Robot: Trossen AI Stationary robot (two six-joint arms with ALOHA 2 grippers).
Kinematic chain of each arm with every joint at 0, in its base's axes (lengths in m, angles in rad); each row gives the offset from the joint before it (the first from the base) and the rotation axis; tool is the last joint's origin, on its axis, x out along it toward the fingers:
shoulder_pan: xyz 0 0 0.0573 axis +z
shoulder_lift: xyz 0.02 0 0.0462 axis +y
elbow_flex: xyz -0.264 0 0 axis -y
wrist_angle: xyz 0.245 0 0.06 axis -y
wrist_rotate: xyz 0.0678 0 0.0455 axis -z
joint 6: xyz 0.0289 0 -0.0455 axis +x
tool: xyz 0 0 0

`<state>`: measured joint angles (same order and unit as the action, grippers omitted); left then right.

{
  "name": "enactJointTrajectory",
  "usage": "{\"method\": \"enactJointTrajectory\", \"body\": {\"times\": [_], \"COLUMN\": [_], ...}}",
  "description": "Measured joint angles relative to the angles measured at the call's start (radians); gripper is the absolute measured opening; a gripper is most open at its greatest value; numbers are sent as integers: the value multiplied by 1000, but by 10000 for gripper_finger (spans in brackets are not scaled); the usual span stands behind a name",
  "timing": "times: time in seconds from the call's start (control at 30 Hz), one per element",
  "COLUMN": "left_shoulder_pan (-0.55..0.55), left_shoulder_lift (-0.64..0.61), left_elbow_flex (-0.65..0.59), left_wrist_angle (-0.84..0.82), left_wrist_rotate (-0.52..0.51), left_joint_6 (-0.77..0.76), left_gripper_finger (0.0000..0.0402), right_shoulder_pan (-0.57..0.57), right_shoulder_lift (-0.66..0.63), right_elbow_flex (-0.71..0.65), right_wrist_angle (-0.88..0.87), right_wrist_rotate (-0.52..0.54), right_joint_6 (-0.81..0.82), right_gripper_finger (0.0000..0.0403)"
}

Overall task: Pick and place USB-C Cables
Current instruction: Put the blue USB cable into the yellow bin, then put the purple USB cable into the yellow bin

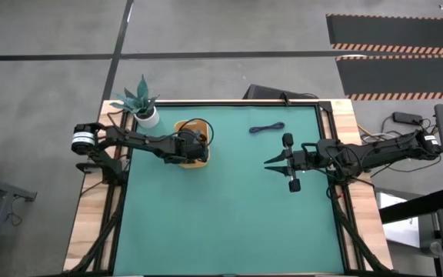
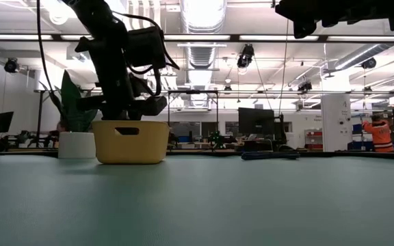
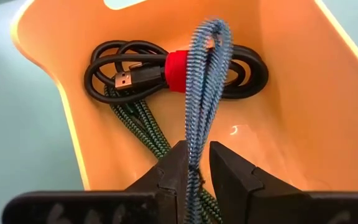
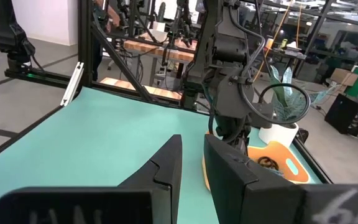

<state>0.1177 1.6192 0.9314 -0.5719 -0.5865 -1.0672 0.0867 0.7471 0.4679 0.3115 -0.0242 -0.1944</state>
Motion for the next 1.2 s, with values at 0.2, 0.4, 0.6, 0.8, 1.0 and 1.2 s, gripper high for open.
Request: {"method": "enactJointTrajectory", "body": {"times": [0.2, 0.4, 0.6, 0.8, 1.0, 1.2], "left_shoulder_pan": [0, 0, -2, -16, -60, -156], "left_shoulder_lift": [0, 0, -50, -138, -231, -312], "left_elbow_flex": [0, 0, 5, 5, 4, 1], "left_wrist_angle": [13, 14, 7, 7, 11, 14], "left_wrist_rotate": [0, -1, -1, -4, -29, -88], "left_joint_6": [0, 6, 59, 122, 194, 270], "left_gripper_finger": [53, 54, 54, 54, 54, 54], "right_shoulder_pan": [0, 0, 0, 0, 0, 0], "right_shoulder_lift": [0, 0, 0, 0, 0, 25], "right_elbow_flex": [0, 0, 0, 0, 0, 0], "right_wrist_angle": [0, 0, 0, 0, -3, 0], "right_wrist_rotate": [0, 0, 0, 2, 30, 75], "right_joint_6": [0, 0, 0, 0, 12, 32], "right_gripper_finger": [59, 59, 59, 59, 59, 59]}}
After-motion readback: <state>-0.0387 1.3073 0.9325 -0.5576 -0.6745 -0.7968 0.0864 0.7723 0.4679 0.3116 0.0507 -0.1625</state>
